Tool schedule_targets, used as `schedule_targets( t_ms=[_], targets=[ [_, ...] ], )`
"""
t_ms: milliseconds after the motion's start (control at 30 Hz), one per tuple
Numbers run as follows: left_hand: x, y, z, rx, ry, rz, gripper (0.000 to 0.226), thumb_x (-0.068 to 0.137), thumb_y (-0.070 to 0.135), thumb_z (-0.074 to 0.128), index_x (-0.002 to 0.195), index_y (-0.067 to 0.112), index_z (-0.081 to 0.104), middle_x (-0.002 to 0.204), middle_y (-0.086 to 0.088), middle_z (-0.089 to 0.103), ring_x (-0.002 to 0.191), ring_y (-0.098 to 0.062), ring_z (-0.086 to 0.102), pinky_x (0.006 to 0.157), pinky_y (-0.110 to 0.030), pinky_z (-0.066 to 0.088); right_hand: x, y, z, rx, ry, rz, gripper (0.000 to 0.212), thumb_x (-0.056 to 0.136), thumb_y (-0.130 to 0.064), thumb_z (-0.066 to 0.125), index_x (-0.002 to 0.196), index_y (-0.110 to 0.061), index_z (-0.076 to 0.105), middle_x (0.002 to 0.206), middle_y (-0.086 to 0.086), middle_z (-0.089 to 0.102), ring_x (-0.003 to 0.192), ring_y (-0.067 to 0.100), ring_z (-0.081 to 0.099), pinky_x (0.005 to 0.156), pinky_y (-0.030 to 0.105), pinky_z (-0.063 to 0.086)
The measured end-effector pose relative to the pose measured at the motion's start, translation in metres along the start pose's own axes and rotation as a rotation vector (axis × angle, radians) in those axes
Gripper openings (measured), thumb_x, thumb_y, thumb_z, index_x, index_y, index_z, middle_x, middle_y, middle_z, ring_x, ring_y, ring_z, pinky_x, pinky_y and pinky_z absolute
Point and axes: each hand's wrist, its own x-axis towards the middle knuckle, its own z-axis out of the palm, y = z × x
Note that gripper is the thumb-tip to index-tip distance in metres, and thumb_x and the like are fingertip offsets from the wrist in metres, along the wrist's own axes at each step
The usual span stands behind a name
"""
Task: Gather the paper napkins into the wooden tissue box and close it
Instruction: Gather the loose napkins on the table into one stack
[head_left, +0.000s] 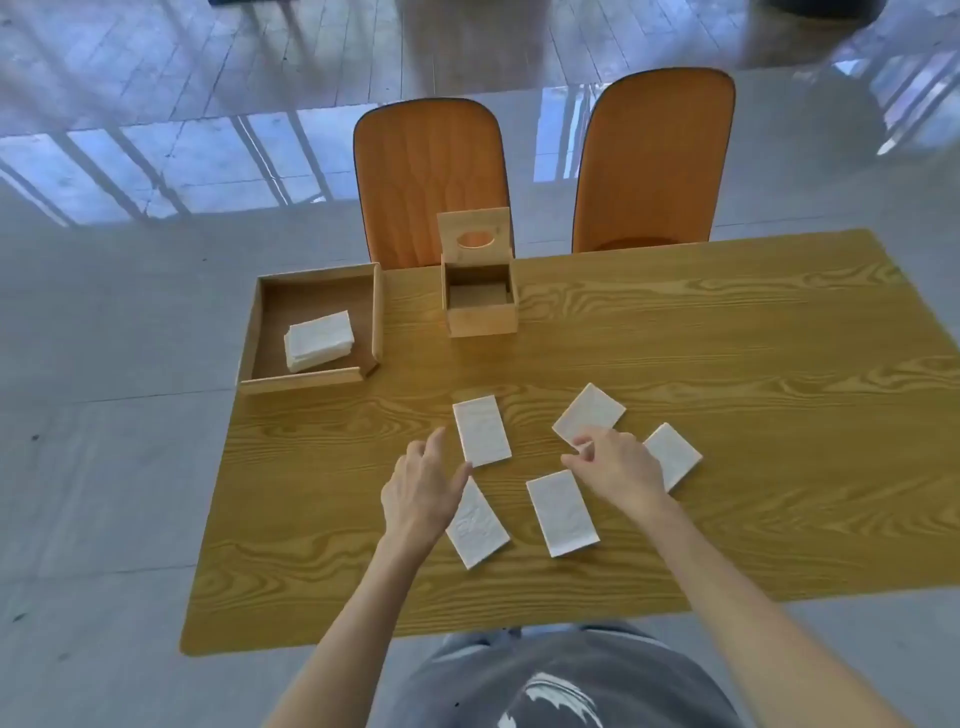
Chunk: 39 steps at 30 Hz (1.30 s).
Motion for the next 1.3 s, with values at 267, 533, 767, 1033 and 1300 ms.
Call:
schedule_targets(
  t_ms=[267, 533, 767, 1033, 1300],
  targets=[
    [-0.022, -0.017, 0.038, -0.061, -0.086, -0.278, 0.079, 0.091, 0.057, 0.055, 0.154, 0.019, 0.026, 0.135, -0.012, 0.052, 0.119, -0.03, 0.057, 0.078, -0.039, 0.047, -0.008, 0.018, 0.045, -0.017, -0.005, 0.164, 0.05, 0.084, -0.049, 0.071, 0.125, -0.022, 0.06, 0.111, -0.001, 0.069, 0.105, 0.021, 0.064, 0.078, 0.034, 0.051],
    [-0.03, -0.017, 0.055, -0.093, -0.081, -0.355, 0.079, 0.09, 0.056, 0.06, 0.151, 0.015, 0.031, 0.135, -0.012, 0.05, 0.121, -0.03, 0.054, 0.077, -0.038, 0.046, -0.013, 0.019, 0.065, -0.039, 0.007, 0.231, 0.051, 0.08, -0.052, 0.074, 0.116, -0.019, 0.06, 0.115, 0.003, 0.062, 0.103, 0.025, 0.063, 0.074, 0.033, 0.047],
    [-0.028, -0.023, 0.065, -0.245, -0.056, -0.399, 0.052, 0.085, 0.048, 0.071, 0.125, 0.021, 0.051, 0.122, -0.006, 0.052, 0.107, -0.026, 0.059, 0.071, -0.035, 0.047, -0.01, 0.02, 0.068, 0.048, 0.032, 0.176, 0.029, 0.086, -0.032, 0.071, 0.111, -0.018, 0.064, 0.109, 0.003, 0.07, 0.098, 0.024, 0.065, 0.07, 0.031, 0.047],
    [-0.025, -0.03, 0.071, -0.492, 0.025, -0.398, 0.039, 0.084, 0.027, 0.076, 0.115, 0.02, 0.054, 0.1, 0.002, 0.067, 0.087, -0.018, 0.065, 0.068, -0.029, 0.045, 0.0, 0.017, 0.069, 0.491, -0.011, 0.04, 0.023, 0.086, -0.024, 0.075, 0.106, -0.013, 0.073, 0.095, -0.003, 0.074, 0.091, 0.011, 0.068, 0.077, 0.019, 0.052],
    [-0.024, -0.042, 0.071, -0.769, 0.027, -0.434, 0.042, 0.087, 0.026, 0.075, 0.126, 0.021, 0.058, 0.097, 0.002, 0.075, 0.085, -0.012, 0.07, 0.079, -0.03, 0.055, -0.002, -0.016, 0.083, 0.93, -0.28, 0.126, 0.02, 0.085, -0.017, 0.077, 0.103, -0.012, 0.07, 0.097, 0.005, 0.077, 0.088, 0.017, 0.074, 0.066, 0.026, 0.06]
  ],
)
